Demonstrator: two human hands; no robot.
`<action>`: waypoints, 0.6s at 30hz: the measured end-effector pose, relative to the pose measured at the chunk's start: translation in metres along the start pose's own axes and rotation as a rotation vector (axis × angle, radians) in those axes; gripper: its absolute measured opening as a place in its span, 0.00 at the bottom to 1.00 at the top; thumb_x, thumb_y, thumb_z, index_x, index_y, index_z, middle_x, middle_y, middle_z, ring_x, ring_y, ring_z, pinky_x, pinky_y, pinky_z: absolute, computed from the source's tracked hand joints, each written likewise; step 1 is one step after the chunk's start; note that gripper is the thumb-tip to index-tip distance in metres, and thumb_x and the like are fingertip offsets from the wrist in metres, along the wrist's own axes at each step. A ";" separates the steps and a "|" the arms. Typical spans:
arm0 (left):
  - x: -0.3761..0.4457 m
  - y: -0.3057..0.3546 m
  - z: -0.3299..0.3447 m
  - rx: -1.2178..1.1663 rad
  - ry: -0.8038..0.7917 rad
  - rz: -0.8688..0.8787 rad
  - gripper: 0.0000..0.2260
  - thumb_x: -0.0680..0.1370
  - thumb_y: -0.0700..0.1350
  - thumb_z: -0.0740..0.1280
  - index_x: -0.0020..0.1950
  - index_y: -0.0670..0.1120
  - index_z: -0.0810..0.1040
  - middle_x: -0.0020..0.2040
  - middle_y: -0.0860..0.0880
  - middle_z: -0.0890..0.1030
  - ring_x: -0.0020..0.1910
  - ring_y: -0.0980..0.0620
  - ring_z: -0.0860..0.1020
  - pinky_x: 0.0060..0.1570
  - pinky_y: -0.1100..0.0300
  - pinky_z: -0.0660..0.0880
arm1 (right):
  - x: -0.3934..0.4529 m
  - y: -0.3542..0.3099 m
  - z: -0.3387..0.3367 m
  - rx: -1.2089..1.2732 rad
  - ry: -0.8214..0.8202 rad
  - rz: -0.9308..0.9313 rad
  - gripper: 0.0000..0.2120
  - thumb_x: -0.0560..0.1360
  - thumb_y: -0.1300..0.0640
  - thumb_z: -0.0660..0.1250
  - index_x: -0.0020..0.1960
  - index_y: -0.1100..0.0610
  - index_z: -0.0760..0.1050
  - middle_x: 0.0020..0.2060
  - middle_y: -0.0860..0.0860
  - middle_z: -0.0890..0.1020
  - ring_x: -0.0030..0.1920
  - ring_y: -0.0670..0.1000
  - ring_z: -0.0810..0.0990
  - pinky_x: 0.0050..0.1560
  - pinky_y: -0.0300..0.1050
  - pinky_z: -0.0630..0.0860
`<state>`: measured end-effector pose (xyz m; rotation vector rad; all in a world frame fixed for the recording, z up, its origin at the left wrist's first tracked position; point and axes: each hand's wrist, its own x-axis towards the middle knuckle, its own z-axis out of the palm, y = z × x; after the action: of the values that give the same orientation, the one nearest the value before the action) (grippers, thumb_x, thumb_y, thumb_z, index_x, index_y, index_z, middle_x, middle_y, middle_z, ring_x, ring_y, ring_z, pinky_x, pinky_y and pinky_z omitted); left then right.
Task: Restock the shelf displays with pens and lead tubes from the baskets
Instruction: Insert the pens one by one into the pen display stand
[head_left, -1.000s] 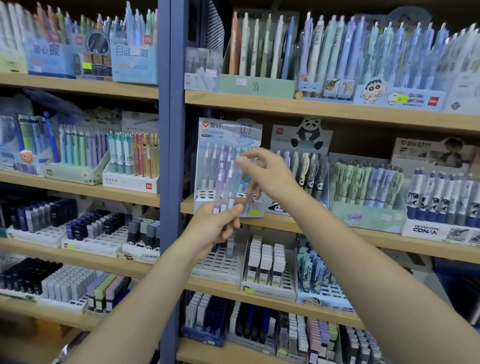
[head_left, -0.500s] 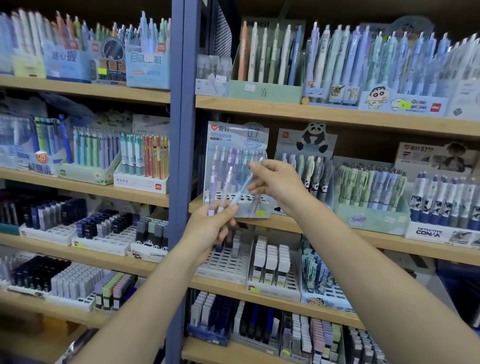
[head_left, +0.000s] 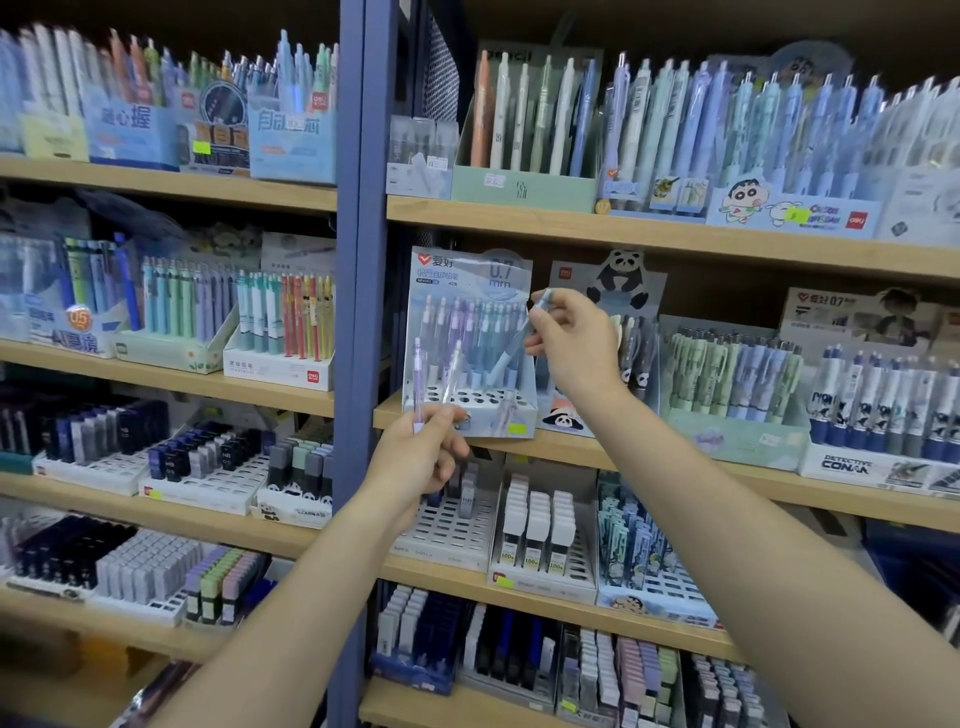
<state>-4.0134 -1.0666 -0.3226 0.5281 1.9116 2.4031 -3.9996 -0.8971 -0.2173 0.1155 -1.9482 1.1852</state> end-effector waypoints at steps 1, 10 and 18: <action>0.000 0.000 -0.001 -0.006 -0.006 0.003 0.11 0.85 0.49 0.61 0.57 0.44 0.79 0.33 0.49 0.78 0.25 0.54 0.67 0.20 0.67 0.60 | 0.000 0.001 0.001 0.000 -0.014 0.003 0.05 0.81 0.62 0.64 0.53 0.55 0.77 0.40 0.54 0.82 0.37 0.49 0.82 0.48 0.52 0.83; -0.002 0.001 -0.011 0.011 -0.061 0.026 0.11 0.83 0.52 0.64 0.58 0.48 0.80 0.34 0.49 0.76 0.26 0.54 0.65 0.21 0.65 0.59 | 0.008 0.007 0.023 -0.102 -0.131 0.021 0.08 0.80 0.60 0.67 0.57 0.62 0.79 0.38 0.51 0.82 0.33 0.46 0.81 0.38 0.40 0.82; -0.002 0.002 -0.013 -0.017 -0.038 0.008 0.10 0.82 0.51 0.65 0.57 0.48 0.81 0.33 0.49 0.76 0.25 0.54 0.65 0.21 0.65 0.59 | 0.009 0.019 0.038 -0.303 -0.183 0.046 0.13 0.79 0.54 0.70 0.41 0.64 0.79 0.35 0.55 0.83 0.34 0.50 0.80 0.43 0.50 0.79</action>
<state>-4.0150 -1.0802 -0.3238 0.5771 1.8764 2.3933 -4.0374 -0.9128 -0.2321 0.0202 -2.2794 0.9208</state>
